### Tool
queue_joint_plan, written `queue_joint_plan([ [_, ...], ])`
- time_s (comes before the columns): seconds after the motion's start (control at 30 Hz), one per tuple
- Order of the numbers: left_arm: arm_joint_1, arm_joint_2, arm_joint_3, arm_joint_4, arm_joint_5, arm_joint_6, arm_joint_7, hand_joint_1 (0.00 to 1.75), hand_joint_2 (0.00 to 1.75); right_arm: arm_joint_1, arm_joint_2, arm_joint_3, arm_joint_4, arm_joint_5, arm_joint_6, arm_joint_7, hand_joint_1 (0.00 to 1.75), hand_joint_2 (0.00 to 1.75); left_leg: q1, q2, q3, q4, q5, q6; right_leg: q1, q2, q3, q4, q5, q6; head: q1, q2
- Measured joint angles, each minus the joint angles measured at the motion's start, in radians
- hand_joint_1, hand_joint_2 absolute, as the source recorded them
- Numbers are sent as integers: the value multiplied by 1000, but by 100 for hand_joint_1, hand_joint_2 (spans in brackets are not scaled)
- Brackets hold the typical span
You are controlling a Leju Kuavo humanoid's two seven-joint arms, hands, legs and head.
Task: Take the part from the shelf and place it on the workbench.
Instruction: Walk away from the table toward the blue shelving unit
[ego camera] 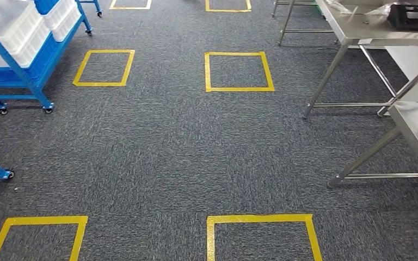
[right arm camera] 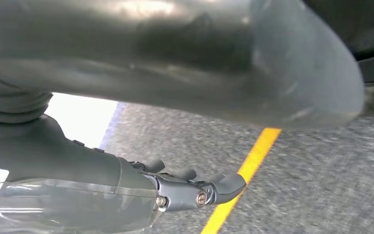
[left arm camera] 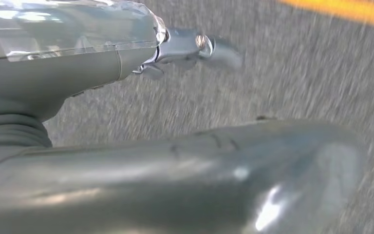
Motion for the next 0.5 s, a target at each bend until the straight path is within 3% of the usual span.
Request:
queue_joint_plan([
  [0.07,6,-19,-20,0,-23,0,-5,0,0,6,0,-17,0,-12,-8,1,0,0,-1,-33,0,7,-1,-2,0,12,30,-80,68,-2,0,0],
  [0.13,9,-31,-42,0,-45,-2,-1,0,0,10,-2,-34,1,-23,-16,1,0,0,0,-59,-4,15,-4,-7,-2,57,83,-208,127,-9,0,0],
  [0.2,9,-36,-59,0,-61,-5,5,0,0,11,-3,-51,2,-30,-22,1,0,0,1,-79,-13,19,-3,-17,0,83,102,-262,140,-14,0,0],
  [0.27,10,-35,-72,0,-72,-4,11,0,0,8,-3,-65,3,-36,-26,1,0,0,2,-94,-19,18,0,-29,1,62,103,-266,143,-22,0,0],
  [0.33,11,-34,-81,0,-77,-2,17,0,0,9,-2,-75,3,-38,-28,1,0,0,1,-57,-35,49,-21,-38,-2,36,107,-273,147,-36,0,0],
  [0.4,9,-32,-89,0,-83,-1,21,0,0,16,-2,-83,3,-41,-28,-3,0,0,1,5,-84,155,-84,-46,-1,5,108,-277,147,-47,-1,0],
  [0.47,7,-30,-100,0,-96,-6,26,0,0,21,-1,-95,3,-52,-25,-28,0,0,6,26,-147,289,-144,-54,2,-27,108,-277,145,-51,-1,0],
  [0.5,7,-29,-105,0,-102,-9,29,0,0,21,1,-100,3,-56,-24,-44,0,0,9,28,-163,324,-152,-58,3,-42,108,-277,144,-50,-1,0],
])
